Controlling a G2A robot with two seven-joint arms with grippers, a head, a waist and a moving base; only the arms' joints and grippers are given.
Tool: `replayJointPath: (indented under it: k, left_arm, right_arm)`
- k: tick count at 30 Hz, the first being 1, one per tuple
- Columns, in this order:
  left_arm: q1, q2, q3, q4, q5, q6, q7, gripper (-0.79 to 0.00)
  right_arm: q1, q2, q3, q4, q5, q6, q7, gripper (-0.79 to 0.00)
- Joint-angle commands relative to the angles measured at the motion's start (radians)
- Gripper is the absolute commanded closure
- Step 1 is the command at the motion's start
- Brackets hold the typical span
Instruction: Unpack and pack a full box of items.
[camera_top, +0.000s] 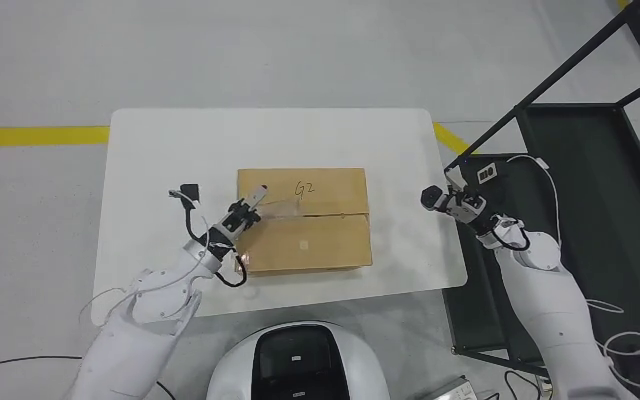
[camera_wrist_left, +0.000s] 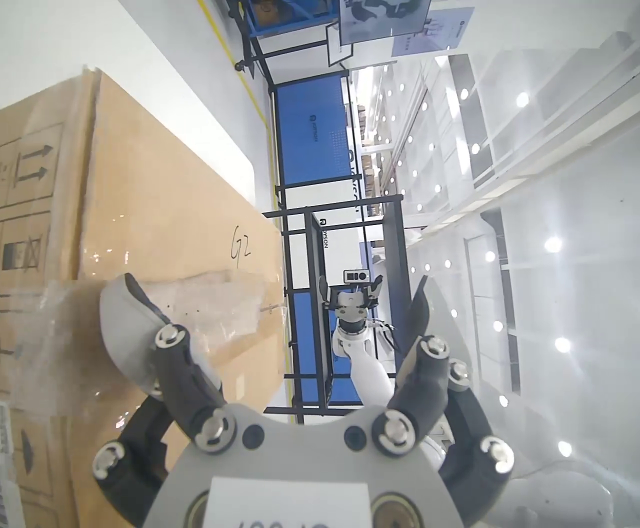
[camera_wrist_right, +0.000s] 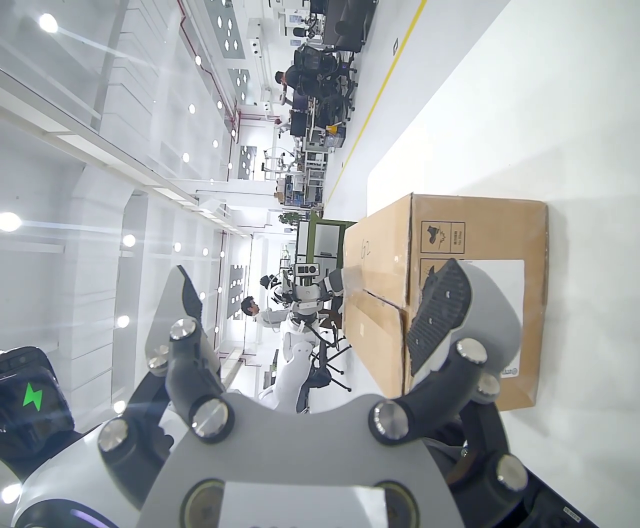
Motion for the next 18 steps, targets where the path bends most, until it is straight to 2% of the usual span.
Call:
replayJointPath:
  k: [1, 10, 18]
  left_arm:
    - [-0.015, -0.006, 0.022, 0.000, 0.011, 0.009, 0.001, -0.785]
    - [-0.102, -0.038, 0.130, 0.035, 0.058, 0.066, 0.011, -0.785]
    - [-0.179, -0.072, 0.202, 0.085, 0.065, 0.078, 0.047, -0.785]
  right_arm:
    - [-0.001, 0.000, 0.003, 0.000, 0.000, 0.000, 0.001, -0.785]
    - [-0.009, -0.001, 0.022, 0.009, 0.004, 0.002, 0.001, -0.785]
    - [-0.013, -0.002, 0.036, 0.027, 0.012, 0.005, 0.002, -0.785]
